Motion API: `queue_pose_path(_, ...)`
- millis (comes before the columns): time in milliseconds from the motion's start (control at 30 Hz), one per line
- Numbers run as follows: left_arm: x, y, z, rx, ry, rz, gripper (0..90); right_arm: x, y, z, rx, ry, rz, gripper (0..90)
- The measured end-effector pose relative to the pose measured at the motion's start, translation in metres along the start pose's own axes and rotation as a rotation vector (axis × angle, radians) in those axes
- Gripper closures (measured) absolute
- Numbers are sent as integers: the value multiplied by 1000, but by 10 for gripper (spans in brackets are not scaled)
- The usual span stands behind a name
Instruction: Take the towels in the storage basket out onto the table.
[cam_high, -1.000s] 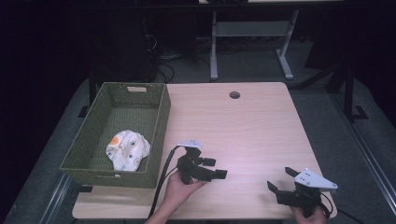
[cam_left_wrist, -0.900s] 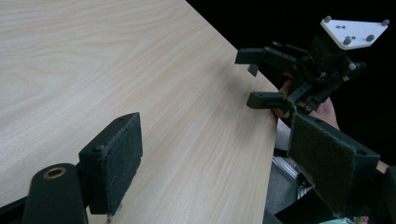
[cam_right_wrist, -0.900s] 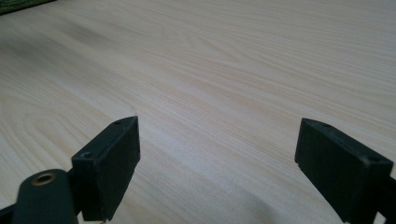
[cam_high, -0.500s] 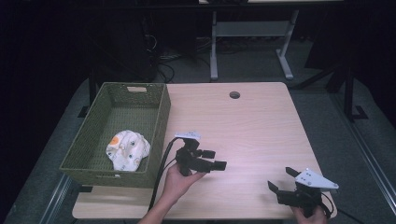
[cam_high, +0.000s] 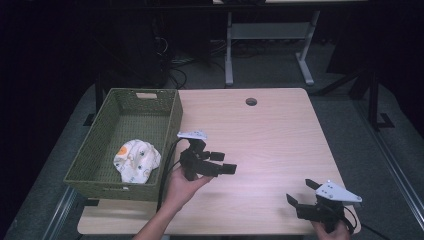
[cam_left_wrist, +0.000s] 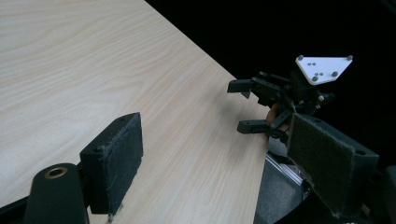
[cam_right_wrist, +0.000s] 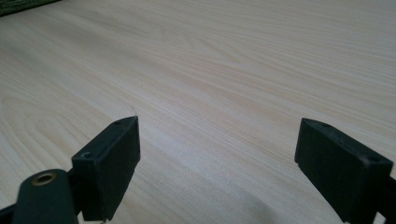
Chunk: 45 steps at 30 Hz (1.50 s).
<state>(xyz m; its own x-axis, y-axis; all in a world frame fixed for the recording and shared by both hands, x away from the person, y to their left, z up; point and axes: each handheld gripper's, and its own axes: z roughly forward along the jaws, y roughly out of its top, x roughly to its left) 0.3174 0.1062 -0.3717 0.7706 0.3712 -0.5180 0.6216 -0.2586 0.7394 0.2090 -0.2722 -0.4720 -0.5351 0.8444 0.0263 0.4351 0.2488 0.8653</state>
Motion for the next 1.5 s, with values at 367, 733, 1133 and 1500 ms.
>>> queue_pose_path(367,-2,13,-27,-11,11,22,170,0,0,0,4,-2,-2,137)
queue_pose_path(733,-7,19,-50,-17,18,39,168,0,0,0,5,-3,1,138)
queue_pose_path(1133,-2,25,-76,-15,73,41,169,0,0,-2,-3,-6,6,137)
queue_pose_path(1500,16,27,-117,-26,143,10,172,0,0,-1,1,-6,3,137)
